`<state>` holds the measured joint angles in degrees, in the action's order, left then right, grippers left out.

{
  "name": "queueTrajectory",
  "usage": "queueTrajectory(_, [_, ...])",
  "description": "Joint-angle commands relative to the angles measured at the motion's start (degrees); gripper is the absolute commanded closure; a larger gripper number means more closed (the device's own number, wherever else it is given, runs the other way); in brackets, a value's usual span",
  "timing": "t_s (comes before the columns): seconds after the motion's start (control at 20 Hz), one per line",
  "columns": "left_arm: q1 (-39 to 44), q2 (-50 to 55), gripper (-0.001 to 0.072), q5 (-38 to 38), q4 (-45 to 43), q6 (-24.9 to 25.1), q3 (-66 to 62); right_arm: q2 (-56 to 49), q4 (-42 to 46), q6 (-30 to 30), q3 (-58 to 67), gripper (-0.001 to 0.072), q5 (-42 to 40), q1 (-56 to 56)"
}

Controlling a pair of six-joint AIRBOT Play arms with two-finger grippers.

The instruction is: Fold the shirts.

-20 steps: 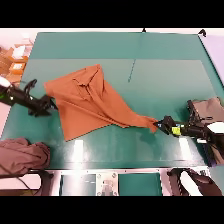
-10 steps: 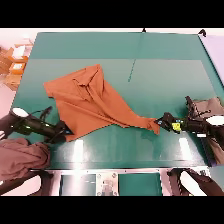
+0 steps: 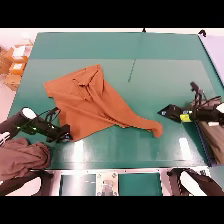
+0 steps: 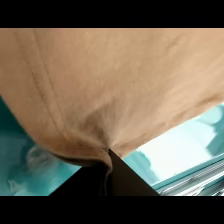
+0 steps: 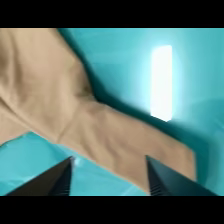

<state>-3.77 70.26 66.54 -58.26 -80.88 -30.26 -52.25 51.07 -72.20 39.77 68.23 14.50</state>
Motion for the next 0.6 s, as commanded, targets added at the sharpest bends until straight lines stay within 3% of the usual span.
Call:
queueTrajectory(0.0, [0.26,0.07,0.0685,3.02,-9.53,-0.72,-0.57,-0.72,3.02,3.91,6.86,0.017,2.8,-8.7])
queueTrajectory(0.25, [0.26,0.07,0.0685,6.47,-9.81,-0.5,-0.57,-14.25,11.69,2.71,7.37,0.017,-6.23,-31.04])
queueTrajectory(0.35, [0.26,0.07,0.0685,7.93,-10.34,-0.02,-0.57,-21.05,18.32,1.46,9.6,0.017,-6.29,-34.99])
queueTrajectory(0.55, [0.26,0.07,0.0685,7.96,-10.49,0.37,-0.57,-27.26,22.58,1.31,15.69,0.017,-6.95,-38.71])
